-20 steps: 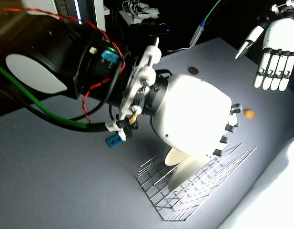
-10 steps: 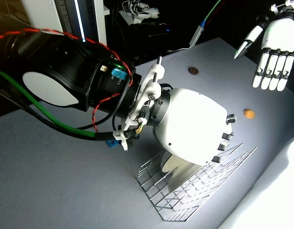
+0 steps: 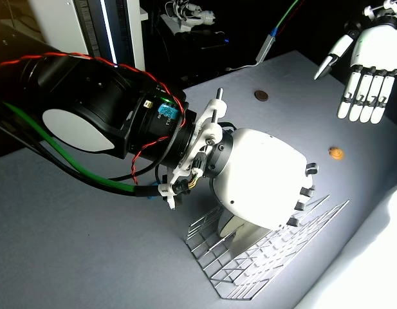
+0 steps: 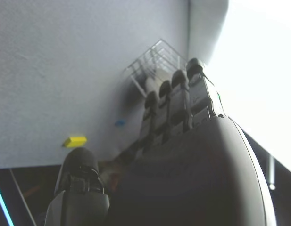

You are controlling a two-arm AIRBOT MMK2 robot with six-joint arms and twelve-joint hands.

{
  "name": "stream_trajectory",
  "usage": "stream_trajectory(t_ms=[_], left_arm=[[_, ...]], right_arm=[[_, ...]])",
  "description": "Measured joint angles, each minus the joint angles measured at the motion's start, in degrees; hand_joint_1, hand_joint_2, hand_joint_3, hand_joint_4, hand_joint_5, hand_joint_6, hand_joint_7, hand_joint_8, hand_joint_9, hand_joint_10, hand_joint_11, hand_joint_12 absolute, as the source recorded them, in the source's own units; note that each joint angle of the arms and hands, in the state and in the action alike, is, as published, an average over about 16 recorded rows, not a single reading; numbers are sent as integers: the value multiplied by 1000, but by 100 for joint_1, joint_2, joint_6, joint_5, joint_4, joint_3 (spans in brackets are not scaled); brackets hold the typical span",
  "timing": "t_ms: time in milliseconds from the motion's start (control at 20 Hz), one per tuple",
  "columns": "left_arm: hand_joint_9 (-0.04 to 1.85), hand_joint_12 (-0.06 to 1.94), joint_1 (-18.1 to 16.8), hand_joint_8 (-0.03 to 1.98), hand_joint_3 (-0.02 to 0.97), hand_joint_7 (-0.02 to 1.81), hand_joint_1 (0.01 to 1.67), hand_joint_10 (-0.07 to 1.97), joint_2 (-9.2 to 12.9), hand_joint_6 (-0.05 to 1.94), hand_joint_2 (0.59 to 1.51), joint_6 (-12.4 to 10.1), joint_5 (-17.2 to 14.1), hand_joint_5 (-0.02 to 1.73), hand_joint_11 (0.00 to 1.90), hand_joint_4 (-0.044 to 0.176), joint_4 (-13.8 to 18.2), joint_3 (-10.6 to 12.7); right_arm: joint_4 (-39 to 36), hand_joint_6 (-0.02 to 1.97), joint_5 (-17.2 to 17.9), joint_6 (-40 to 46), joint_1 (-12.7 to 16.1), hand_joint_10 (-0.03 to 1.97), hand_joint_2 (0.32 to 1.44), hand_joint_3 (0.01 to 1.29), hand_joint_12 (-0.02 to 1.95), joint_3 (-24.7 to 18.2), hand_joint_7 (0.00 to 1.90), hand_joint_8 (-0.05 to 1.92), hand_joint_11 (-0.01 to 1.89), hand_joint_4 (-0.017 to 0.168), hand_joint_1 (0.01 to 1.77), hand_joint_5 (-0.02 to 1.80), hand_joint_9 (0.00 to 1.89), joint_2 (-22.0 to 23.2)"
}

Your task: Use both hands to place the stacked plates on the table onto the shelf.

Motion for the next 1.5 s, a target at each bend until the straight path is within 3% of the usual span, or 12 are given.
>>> stream_trajectory(t_ms=[300,550,750,850,1050,1350,1500], left_arm=[[44,68,9,0,15,70,16,20,7,2,1236,-6,-111,86,23,1,1,-146],[47,71,10,0,14,74,16,20,14,1,1241,114,-212,90,21,1,-12,-421],[141,254,34,25,13,180,17,47,19,20,1250,271,-281,173,41,2,-84,-723],[204,467,50,162,13,255,17,183,21,150,1259,351,-304,238,78,1,-131,-896],[465,926,95,630,12,543,51,642,25,613,1279,506,-359,485,295,4,-238,-1241],[1039,1617,221,1349,2,1094,263,1358,25,1338,1336,630,-431,999,868,61,-356,-1584],[1251,1858,268,1701,-2,1293,368,1708,-4,1697,1362,653,-456,1205,1135,91,-380,-1673]], right_arm=[[-1,447,7,-144,171,452,1089,14,1194,-192,993,466,857,-4,1083,734,1094,240],[1,159,26,-402,359,429,1093,14,1223,-605,993,223,738,0,1026,755,994,707],[1,131,16,-621,428,512,1093,14,1282,-1061,998,190,708,0,883,784,949,1224],[2,254,35,-734,437,694,1094,14,1365,-1316,980,322,734,0,782,756,933,1532],[4,682,68,-912,349,1072,1101,14,1539,-1814,1031,740,920,2,573,798,1000,2155],[9,1376,94,-1077,132,1630,1205,13,1776,-2363,1255,1400,1339,58,394,1038,1263,2841],[13,1724,158,-1169,17,1870,1249,12,1874,-2532,1355,1730,1546,88,390,1151,1397,3046]])
